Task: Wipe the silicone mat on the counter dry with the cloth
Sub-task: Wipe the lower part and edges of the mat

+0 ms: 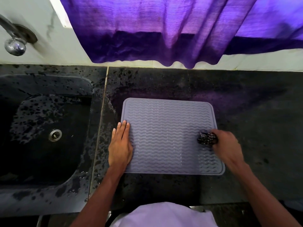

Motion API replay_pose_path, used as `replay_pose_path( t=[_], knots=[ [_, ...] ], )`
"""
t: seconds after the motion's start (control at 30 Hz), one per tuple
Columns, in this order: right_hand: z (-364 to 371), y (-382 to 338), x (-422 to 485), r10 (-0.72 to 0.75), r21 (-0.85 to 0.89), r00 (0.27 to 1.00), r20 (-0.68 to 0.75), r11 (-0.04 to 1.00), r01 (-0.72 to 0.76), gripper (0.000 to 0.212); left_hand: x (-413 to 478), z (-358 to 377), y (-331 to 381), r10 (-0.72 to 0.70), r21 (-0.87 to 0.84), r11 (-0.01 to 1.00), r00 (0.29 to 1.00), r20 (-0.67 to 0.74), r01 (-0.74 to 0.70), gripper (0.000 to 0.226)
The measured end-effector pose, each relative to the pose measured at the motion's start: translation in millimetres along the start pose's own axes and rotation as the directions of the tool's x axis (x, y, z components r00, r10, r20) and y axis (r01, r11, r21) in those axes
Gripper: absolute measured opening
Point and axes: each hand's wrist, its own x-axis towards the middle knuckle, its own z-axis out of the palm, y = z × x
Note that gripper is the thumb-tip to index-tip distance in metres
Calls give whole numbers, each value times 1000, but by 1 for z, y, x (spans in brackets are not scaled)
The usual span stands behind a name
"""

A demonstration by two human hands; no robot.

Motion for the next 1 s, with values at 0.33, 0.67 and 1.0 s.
replay_pose_path(
  t=[0.33,0.67,1.0],
  knots=[
    [94,-167,-18,-473,141,881,-20,871,471,48,0,-3,1,8,-52,999,1000,-20,-9,67],
    [83,-98,-2,-461,-10,886,39,887,462,61,-1,-1,1,-9,13,1000,999,-37,9,63],
    [26,39,3,-89,-63,995,-34,994,86,58,-1,3,-1,-23,-4,1000,998,-60,23,60]
  ],
)
